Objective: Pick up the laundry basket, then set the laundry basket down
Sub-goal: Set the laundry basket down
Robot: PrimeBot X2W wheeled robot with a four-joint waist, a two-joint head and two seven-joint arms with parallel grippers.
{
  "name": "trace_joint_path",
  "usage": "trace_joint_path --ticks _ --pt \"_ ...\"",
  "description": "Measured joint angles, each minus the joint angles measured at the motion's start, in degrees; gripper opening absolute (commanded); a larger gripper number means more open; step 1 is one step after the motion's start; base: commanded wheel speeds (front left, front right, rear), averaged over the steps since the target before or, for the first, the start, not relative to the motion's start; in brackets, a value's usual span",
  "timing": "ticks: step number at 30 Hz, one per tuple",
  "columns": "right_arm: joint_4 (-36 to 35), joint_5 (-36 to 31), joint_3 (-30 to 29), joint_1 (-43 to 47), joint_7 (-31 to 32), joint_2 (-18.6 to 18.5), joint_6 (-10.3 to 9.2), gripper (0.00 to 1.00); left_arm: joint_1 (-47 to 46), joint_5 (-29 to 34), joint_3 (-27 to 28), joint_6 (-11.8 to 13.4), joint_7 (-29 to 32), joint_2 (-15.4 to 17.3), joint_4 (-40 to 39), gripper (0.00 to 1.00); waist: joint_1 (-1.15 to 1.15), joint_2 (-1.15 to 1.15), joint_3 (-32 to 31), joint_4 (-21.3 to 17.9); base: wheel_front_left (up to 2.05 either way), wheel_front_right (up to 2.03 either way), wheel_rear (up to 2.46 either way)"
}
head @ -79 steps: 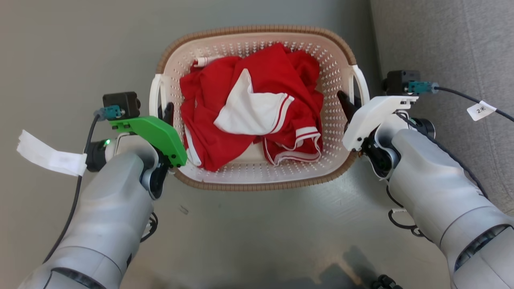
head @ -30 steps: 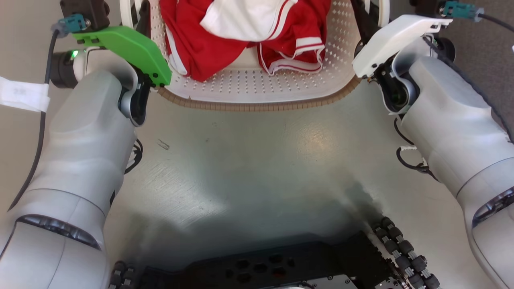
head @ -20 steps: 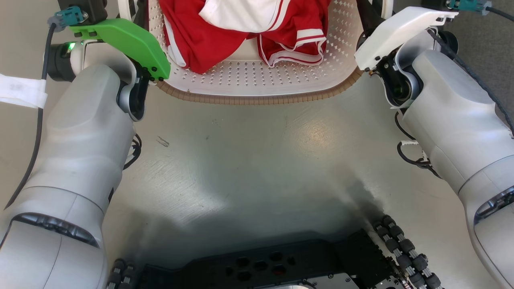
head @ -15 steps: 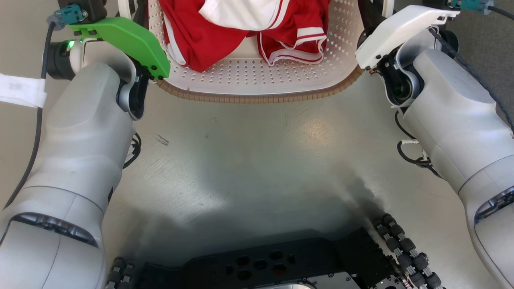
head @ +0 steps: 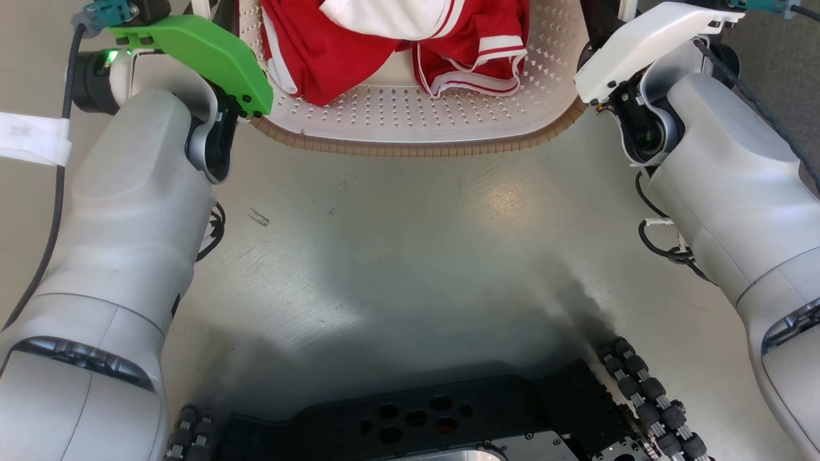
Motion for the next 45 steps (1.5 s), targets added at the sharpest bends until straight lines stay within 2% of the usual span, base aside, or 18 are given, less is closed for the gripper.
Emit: trace_joint_path --ticks 2,3,4,5,6,7,27,45 --pt "0.00 -0.05 -0.13 -0.01 0.00 -0.05 0.00 0.00 -0.01 0.11 0.10 -0.01 0.00 0.00 -0.13 0.00 0.00 0.00 0.11 0.01 0.00 0.00 0.00" --pt "0.00 -0.23 -0.19 -0.01 0.00 -0.05 0.00 0.04 -0.01 0.11 0.15 -0.02 0.00 0.01 -0.12 0.00 0.00 0.00 0.13 0.01 0.00 0.00 0.00" --pt "0.00 -0.34 -0.31 -0.02 0.00 0.00 0.00 0.37 -0.01 0.14 0.21 -0.03 0.00 0.01 -0.10 0.00 0.00 0.00 0.14 0.00 0.00 0.00 0.00" --pt "-0.10 -0.33 -0.58 -0.05 -0.11 0.22 0.14 0.87 -0.01 0.24 0.29 -0.03 0.00 0.01 -0.07 0.29 0.00 0.00 0.15 0.00 0.00 0.00 0.00" --pt "-0.33 -0.34 -0.80 -0.19 -0.48 0.38 0.44 1.00 -0.01 0.34 0.43 -0.03 -0.22 0.01 0.13 0.84 0.00 0.00 0.14 -0.01 0.00 0.00 0.00" --pt "-0.51 -0.35 -0.88 -0.32 -0.49 0.44 0.73 1.00 0.04 0.35 0.45 -0.03 -0.23 -0.05 0.58 1.00 0.00 0.00 0.13 -0.02 0.00 0.00 0.00" --pt "0.55 -2.05 -3.05 -0.01 -0.49 1.02 0.94 1.00 1.70 1.03 1.70 -1.10 -0.23 -0.09 2.60 1.00 0.00 0.00 -2.78 -0.53 0.00 0.00 0.00" --pt "-0.69 -5.12 -6.23 7.07 -0.49 1.37 0.94 1.00 9.76 3.10 4.33 -2.68 -0.20 0.56 -0.36 1.00 0.00 0.00 -13.95 -1.21 0.00 0.00 0.00"
